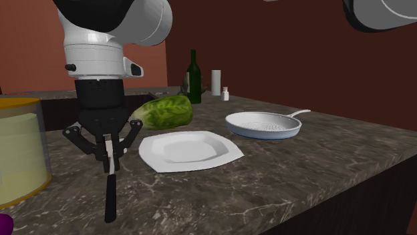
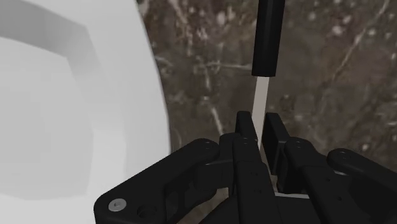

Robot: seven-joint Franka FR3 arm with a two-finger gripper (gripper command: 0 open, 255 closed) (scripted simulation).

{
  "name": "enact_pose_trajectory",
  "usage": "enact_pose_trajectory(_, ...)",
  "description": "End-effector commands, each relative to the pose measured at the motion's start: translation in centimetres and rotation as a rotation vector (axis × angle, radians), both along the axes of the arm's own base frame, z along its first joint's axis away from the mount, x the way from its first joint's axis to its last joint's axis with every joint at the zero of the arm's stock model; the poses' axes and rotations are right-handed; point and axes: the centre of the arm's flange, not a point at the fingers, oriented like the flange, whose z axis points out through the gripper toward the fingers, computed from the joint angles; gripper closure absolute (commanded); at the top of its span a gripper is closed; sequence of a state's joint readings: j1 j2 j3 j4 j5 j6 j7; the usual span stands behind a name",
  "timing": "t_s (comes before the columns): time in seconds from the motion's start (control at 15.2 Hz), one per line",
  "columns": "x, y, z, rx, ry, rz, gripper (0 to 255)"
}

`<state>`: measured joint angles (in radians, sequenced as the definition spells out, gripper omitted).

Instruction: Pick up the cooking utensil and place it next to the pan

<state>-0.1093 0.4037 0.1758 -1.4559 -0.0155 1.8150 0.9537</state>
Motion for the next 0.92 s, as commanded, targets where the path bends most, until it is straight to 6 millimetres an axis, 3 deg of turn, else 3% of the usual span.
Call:
enact_pose_trajectory(0.0, 0.0, 0.0, 0.0, 0.0, 0.0, 0.0, 255)
enact_pose_trajectory(0.2, 0.0, -0.1, 0.0, 0.0, 0.0, 0.0, 255)
enact_pose_trajectory(0.86, 0.0, -0.1, 5.3, 0.0, 0.0, 0.0, 255)
